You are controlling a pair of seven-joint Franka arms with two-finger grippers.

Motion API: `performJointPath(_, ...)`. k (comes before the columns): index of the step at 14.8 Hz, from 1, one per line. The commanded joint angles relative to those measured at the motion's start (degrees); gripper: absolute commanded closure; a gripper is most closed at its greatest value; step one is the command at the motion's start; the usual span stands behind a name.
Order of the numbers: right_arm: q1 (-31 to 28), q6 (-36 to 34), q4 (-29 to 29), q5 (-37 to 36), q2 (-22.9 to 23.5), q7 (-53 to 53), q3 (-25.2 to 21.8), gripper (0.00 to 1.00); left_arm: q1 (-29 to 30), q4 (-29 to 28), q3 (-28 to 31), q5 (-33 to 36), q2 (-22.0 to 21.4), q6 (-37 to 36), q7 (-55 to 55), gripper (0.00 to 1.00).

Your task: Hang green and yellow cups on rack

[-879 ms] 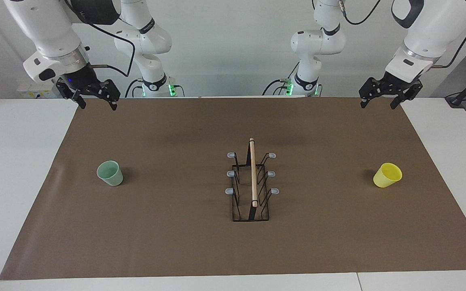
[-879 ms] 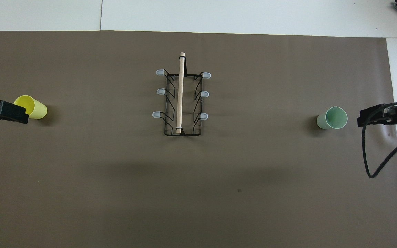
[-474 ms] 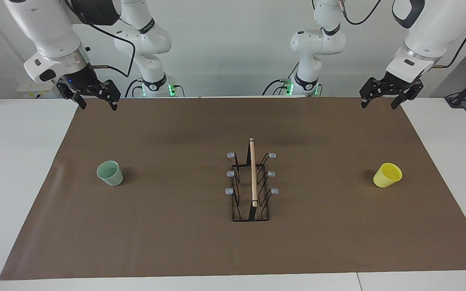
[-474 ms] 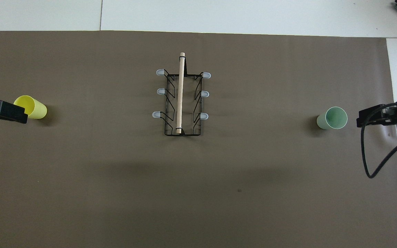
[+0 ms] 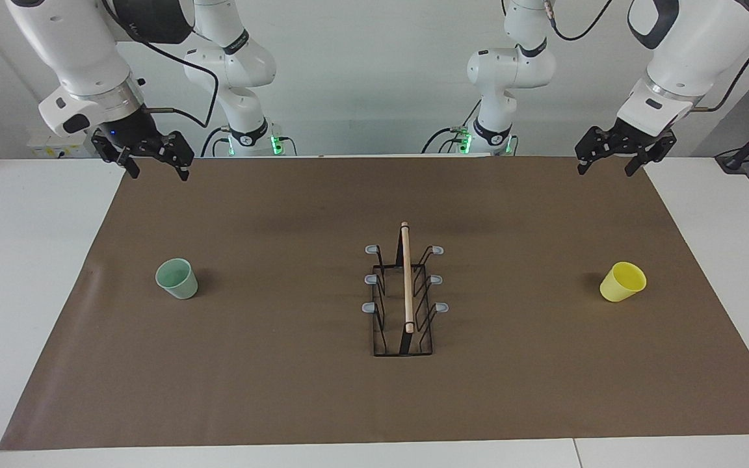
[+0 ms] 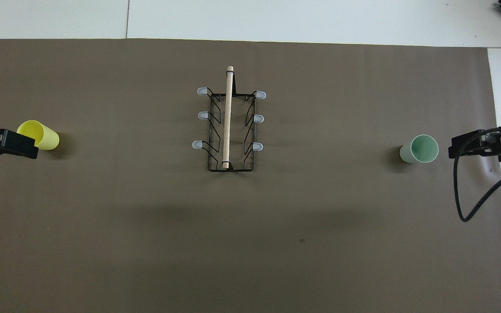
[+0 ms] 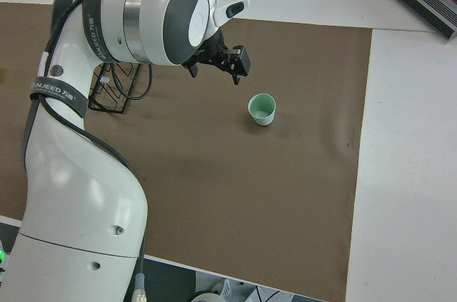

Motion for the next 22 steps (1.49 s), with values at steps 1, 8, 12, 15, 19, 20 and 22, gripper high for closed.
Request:
performJointPath(1, -0.97, 1.60, -1.62, 1.41, -0.97, -2.41, 0.21, 0.00, -0.04, -3.27, 0.25, 0.96, -2.53, 0.59, -3.03, 0.00)
performJointPath(8, -0.18, 0.10, -2.23, 2.65, -2.91, 1.56, 1.09, 0.00, -0.04, 4.78, 5.95, -4.90, 4.57, -0.53, -8.66, 0.00)
performJointPath(12, -1.84, -0.60, -3.12, 1.06, 0.76, -10.66, 0.74, 0.00, -0.21, 16.65, 14.20, -11.33, 14.41, -5.90, -11.13, 0.00)
performJointPath(15, -1.14, -0.34, -1.89, -3.67, 7.87, -14.77, 1.00, 0.00, -1.35, 21.68, 23.24, -17.82, 20.75, -8.37, -14.64, 0.00)
performJointPath(19, 3.59, 3.16, 1.37, -15.61, 17.03, -23.40, 1.18, 0.00, -2.42, 21.69, 31.96, -25.82, 25.06, -7.93, -18.58, 0.00)
performJointPath(20, 5.00, 3.96, 1.37, -18.51, 18.61, -25.51, 1.09, 0.00, -2.24, 21.69, 33.28, -27.15, 26.98, -7.75, -20.00, 0.00)
performJointPath(22, 7.46, 6.94, 0.06, -24.32, 20.55, -29.73, 1.18, 0.00, -1.28, 21.78, 35.39, -31.53, 30.41, -7.14, -22.98, 0.00)
